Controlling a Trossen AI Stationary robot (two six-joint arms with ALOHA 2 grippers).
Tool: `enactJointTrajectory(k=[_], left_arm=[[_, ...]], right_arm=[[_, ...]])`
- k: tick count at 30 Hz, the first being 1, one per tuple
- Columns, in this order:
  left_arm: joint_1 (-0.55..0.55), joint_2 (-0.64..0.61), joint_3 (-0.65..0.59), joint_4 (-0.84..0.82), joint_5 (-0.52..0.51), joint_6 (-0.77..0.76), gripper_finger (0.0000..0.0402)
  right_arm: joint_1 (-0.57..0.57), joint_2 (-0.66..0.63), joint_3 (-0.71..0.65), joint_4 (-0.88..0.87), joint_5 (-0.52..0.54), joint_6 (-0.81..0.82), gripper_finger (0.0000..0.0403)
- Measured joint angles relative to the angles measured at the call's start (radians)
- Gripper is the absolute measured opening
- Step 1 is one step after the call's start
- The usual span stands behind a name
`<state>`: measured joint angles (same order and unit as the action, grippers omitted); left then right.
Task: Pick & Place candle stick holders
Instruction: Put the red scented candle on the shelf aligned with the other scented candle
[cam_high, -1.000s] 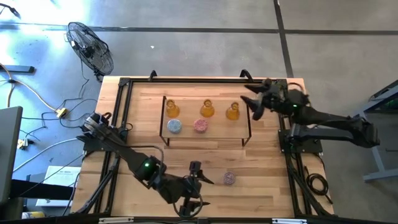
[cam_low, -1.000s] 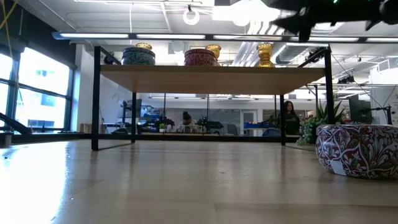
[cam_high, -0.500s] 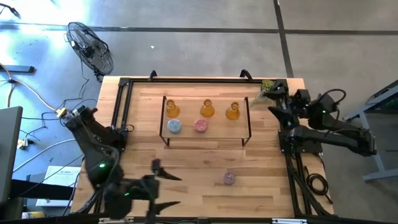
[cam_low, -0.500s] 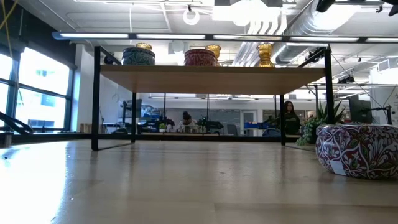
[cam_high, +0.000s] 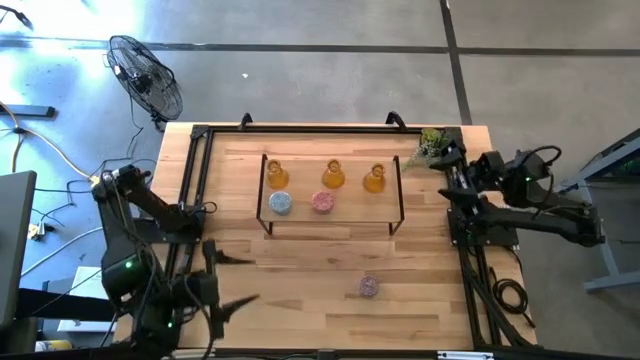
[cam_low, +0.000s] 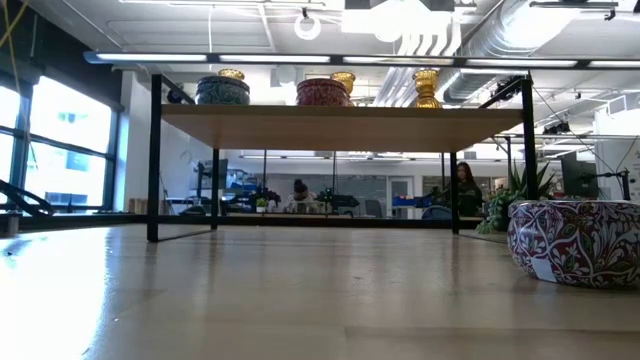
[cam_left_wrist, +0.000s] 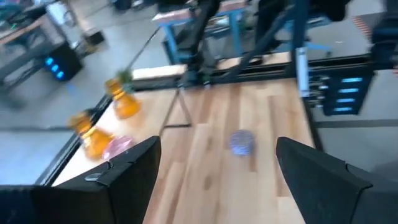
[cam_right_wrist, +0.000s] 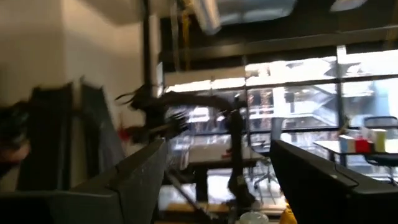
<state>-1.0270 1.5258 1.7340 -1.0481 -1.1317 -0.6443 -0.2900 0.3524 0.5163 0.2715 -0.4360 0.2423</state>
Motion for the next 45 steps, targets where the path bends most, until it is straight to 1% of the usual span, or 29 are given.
enactJointTrajectory(k=[2, 4, 6, 11, 14, 17, 19, 21, 23, 24, 28, 29, 31, 33, 36, 40, 43, 45], left_arm=[[0.024, -0.006, 0.000, -0.087, 0.004, -0.089, 0.0317], [0.040, -0.009, -0.021, -0.154, 0.024, -0.174, 0.0317], [0.042, -0.020, -0.064, -0.191, 0.029, -0.234, 0.0317], [0.038, -0.102, -0.219, -0.154, -0.002, -0.313, 0.0317], [0.039, -0.165, -0.349, -0.049, -0.025, -0.325, 0.0317], [0.047, -0.237, -0.505, 0.108, -0.047, -0.283, 0.0317], [0.066, -0.279, -0.619, 0.242, -0.040, -0.245, 0.0317], [0.082, -0.319, -0.738, 0.417, 0.003, -0.190, 0.0317], [0.099, -0.342, -0.860, 0.658, 0.069, -0.097, 0.0317], [0.109, -0.345, -0.920, 0.791, 0.120, -0.037, 0.0317], [0.151, -0.343, -1.125, 1.311, 0.409, 0.212, 0.0317], [0.168, -0.344, -1.163, 1.416, 0.484, 0.258, 0.0317], [0.202, -0.345, -1.221, 1.549, 0.600, 0.334, 0.0317], [0.231, -0.349, -1.249, 1.615, 0.688, 0.387, 0.0317], [0.290, -0.360, -1.270, 1.616, 0.822, 0.426, 0.0317], [0.387, -0.362, -1.290, 1.561, 0.957, 0.457, 0.0317], [0.451, -0.378, -1.304, 1.533, 1.046, 0.457, 0.0317], [0.476, -0.385, -1.314, 1.528, 1.081, 0.467, 0.0317]], right_arm=[[0.036, 0.003, 0.050, -0.102, -0.020, -0.071, 0.0284], [0.075, 0.017, 0.112, -0.226, 0.002, -0.133, 0.0284], [0.118, 0.038, 0.176, -0.358, 0.069, -0.186, 0.0284], [0.224, 0.111, 0.333, -0.589, 0.265, -0.277, 0.0284], [0.278, 0.163, 0.424, -0.676, 0.370, -0.296, 0.0284], [0.323, 0.217, 0.504, -0.743, 0.425, -0.296, 0.0284], [0.346, 0.254, 0.545, -0.755, 0.435, -0.288, 0.0284], [0.368, 0.283, 0.573, -0.747, 0.425, -0.286, 0.0284], [0.385, 0.306, 0.594, -0.731, 0.404, -0.268, 0.0284], [0.391, 0.314, 0.602, -0.718, 0.391, -0.261, 0.0284], [0.398, 0.335, 0.615, -0.655, 0.376, -0.269, 0.0284], [0.398, 0.336, 0.615, -0.640, 0.376, -0.272, 0.0284], [0.398, 0.336, 0.615, -0.628, 0.382, -0.275, 0.0284], [0.398, 0.340, 0.615, -0.626, 0.388, -0.275, 0.0284], [0.398, 0.343, 0.615, -0.627, 0.427, -0.277, 0.0284], [0.398, 0.344, 0.615, -0.630, 0.544, -0.283, 0.0284], [0.397, 0.343, 0.615, -0.630, 0.637, -0.333, 0.0284], [0.397, 0.341, 0.615, -0.625, 0.690, -0.378, 0.0284]])
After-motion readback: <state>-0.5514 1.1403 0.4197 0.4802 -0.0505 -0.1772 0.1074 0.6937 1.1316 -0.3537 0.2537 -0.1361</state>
